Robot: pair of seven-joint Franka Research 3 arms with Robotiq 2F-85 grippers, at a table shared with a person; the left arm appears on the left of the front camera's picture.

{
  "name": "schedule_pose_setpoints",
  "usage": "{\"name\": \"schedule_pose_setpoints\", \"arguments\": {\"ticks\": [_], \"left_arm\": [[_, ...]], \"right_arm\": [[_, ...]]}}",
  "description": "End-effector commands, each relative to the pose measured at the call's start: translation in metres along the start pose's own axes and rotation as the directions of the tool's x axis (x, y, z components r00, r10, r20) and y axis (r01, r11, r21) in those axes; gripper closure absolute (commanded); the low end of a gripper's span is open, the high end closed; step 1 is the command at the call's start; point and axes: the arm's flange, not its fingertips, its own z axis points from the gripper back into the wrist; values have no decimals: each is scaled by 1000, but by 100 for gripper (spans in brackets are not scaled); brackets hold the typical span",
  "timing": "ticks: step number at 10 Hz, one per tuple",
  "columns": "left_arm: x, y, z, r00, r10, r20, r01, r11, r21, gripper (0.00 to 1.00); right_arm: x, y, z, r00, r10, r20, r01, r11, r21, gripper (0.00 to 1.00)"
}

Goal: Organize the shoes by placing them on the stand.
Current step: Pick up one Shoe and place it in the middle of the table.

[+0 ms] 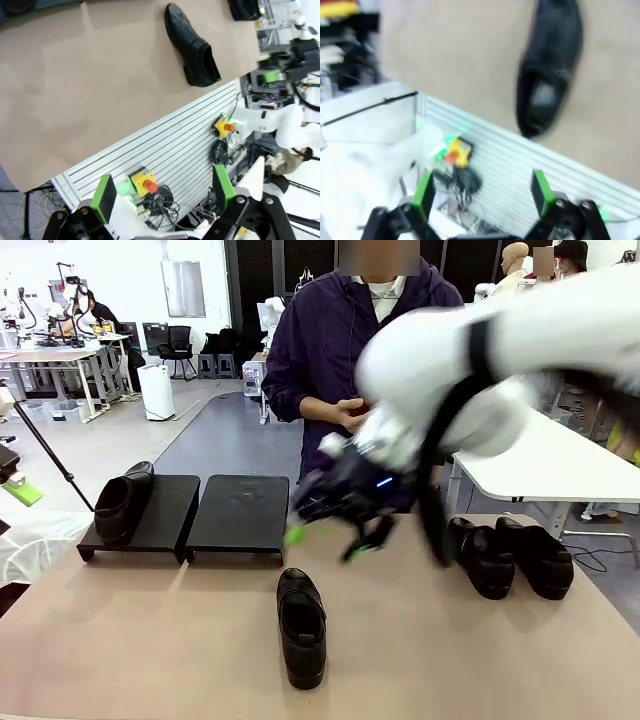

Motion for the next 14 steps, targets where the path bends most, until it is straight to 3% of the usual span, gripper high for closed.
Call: {"name": "schedule_pose_setpoints", "arguments": {"ticks": [1, 2, 4, 6, 8, 10, 11, 12, 14], "left_arm": [[-1, 0, 2, 1000, -3, -8, 3, 1000, -1, 0], [-1, 0, 2, 1000, -3, -8, 3, 1000, -1, 0], [-1, 0, 2, 1000, -3, -8, 3, 1000, -1, 0], [-1, 0, 2, 1000, -3, -8, 3, 1000, -1, 0], [-1, 0, 2, 1000, -3, -8, 3, 1000, -1, 0], [-1, 0, 2, 1000, -3, -8, 3, 1000, -1, 0], [-1, 0, 2, 1000, -3, -8, 3, 1000, -1, 0], [-1, 0, 2, 1000, -3, -8, 3, 1000, -1, 0], [-1, 0, 2, 1000, -3, -8, 3, 1000, -1, 0]], "right_arm": [[-20, -71, 84, 999, -37, 26, 39, 997, -73, 0], [-32, -95, 120, 998, -7, 61, 13, 995, -98, 0], [-59, -140, 195, 994, 14, 109, -11, 999, -31, 0], [-104, -196, 258, 972, -5, 234, 7, 1000, -6, 0], [-143, -234, 274, 943, -45, 330, 39, 999, 24, 0], [-164, -260, 271, 936, -61, 346, 53, 998, 34, 0], [-160, -262, 260, 941, -62, 332, 61, 998, 16, 0], [-160, -254, 287, 931, -86, 356, 69, 996, 60, 0], [-160, -254, 287, 931, -86, 356, 69, 996, 60, 0]]}}
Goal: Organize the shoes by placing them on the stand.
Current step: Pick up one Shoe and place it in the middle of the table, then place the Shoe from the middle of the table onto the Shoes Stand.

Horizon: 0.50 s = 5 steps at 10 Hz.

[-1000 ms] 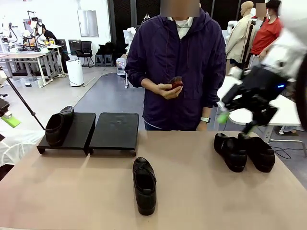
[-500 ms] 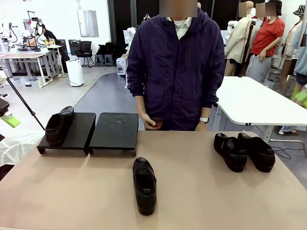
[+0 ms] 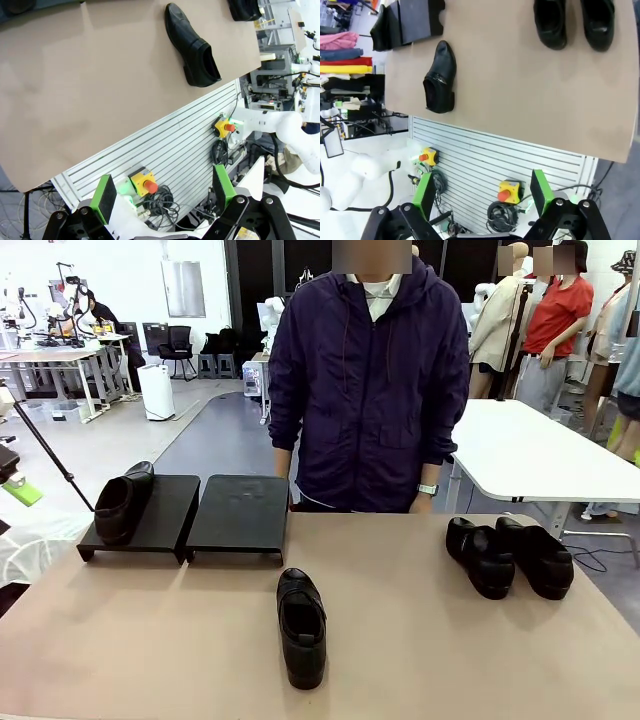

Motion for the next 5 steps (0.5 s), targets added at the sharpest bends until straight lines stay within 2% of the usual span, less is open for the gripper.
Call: {"name": "schedule_pose_setpoints", "arguments": {"ticks": [1, 5], "left_arm": [[-1, 0, 2, 1000, -3, -8, 3, 1000, -1, 0], [-1, 0, 2, 1000, -3, -8, 3, 1000, -1, 0]], "right_arm": [[4, 4, 4, 1000, 0, 2, 0, 1000, 0, 0], [4, 4, 4, 1000, 0, 2, 0, 1000, 0, 0]]}}
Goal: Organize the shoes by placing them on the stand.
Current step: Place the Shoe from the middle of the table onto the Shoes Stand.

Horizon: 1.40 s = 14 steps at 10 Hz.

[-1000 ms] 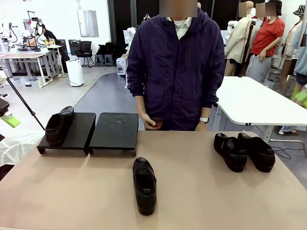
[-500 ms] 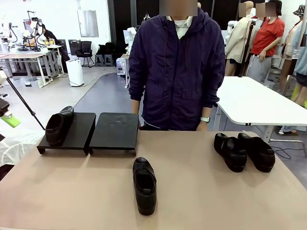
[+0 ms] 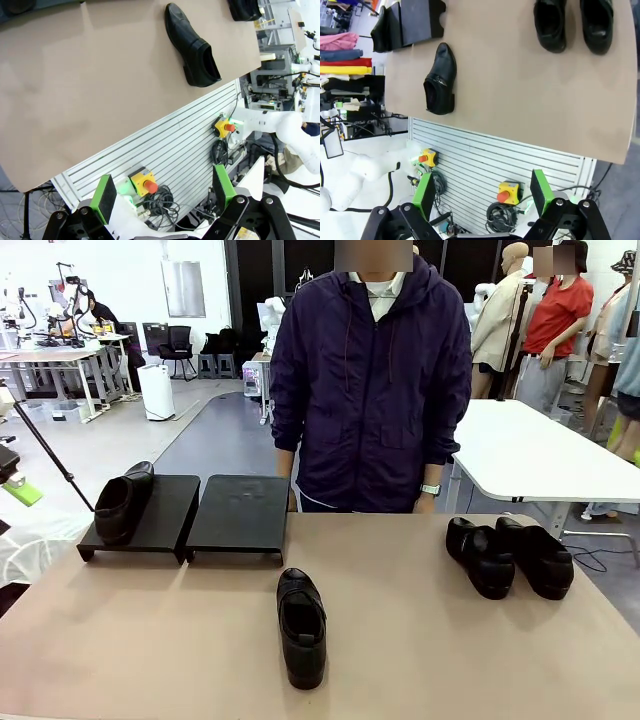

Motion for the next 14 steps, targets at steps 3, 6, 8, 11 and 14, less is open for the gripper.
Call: {"name": "schedule_pose_setpoints", "arguments": {"ticks": [3, 6, 8, 11, 14], "left_arm": [[28, -57, -33, 993, 98, -67, -94, 994, 58, 0], [75, -173, -165, 963, 233, -138, -208, 962, 177, 0], [67, -201, -231, 932, 327, -158, -262, 906, 332, 0], [75, -227, -277, 923, 339, -179, -268, 905, 331, 0], [51, -220, -287, 932, 332, -147, -264, 896, 357, 0]], "right_arm": [[3, 3, 1, 1000, -3, -3, 3, 1000, 3, 0], [3, 3, 1, 1000, -3, -3, 3, 1000, 3, 0], [3, 3, 1, 1000, -3, -3, 3, 1000, 3, 0], [3, 3, 1, 1000, -3, -3, 3, 1000, 3, 0], [3, 3, 1, 1000, -3, -3, 3, 1000, 3, 0]]}}
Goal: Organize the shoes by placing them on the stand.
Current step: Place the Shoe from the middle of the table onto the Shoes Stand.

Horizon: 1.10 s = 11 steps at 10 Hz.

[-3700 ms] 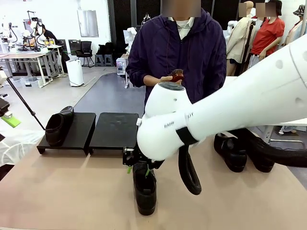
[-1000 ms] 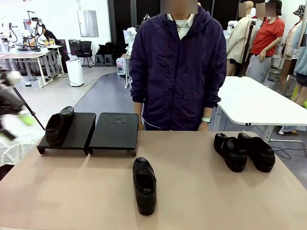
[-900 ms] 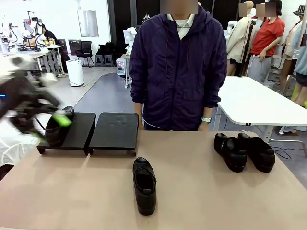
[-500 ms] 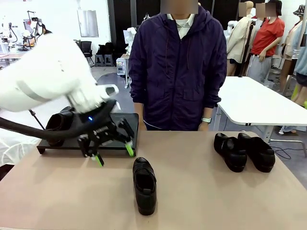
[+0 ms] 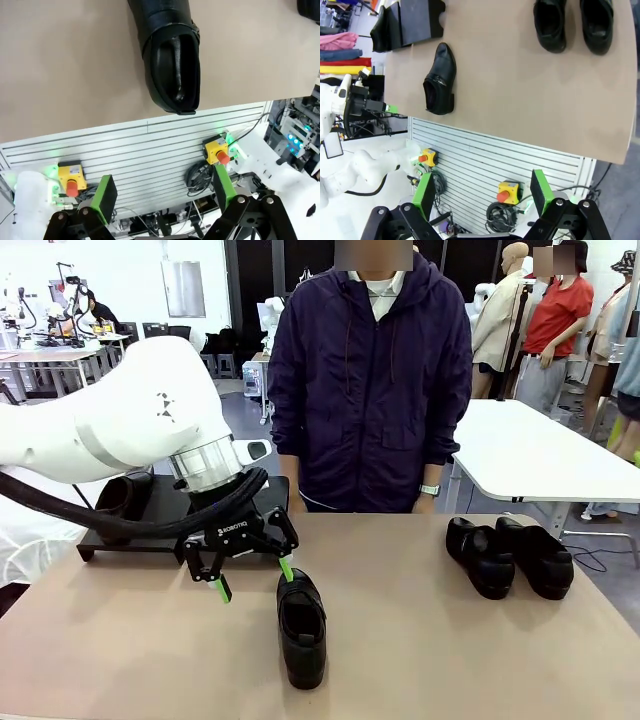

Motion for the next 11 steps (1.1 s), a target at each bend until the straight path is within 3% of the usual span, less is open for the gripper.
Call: {"name": "schedule_pose_setpoints", "arguments": {"ticks": [1, 3, 4, 11], "left_arm": [[1, -1, -3, 1000, -1, -5, 1, 1000, 4, 0], [6, -14, -40, 983, -154, 95, 145, 984, 101, 0], [11, -16, -52, 970, -180, 165, 160, 979, 129, 0], [53, -33, -127, 941, -107, 320, 30, 971, 237, 0]], "right_arm": [[1, 2, 1, 1000, -3, -1, 3, 1000, 6, 0], [1, 2, 1, 1000, -3, -1, 3, 1000, 6, 0], [1, 2, 1, 1000, -3, -1, 3, 1000, 6, 0], [1, 2, 1, 1000, -3, -1, 3, 1000, 6, 0]]}}
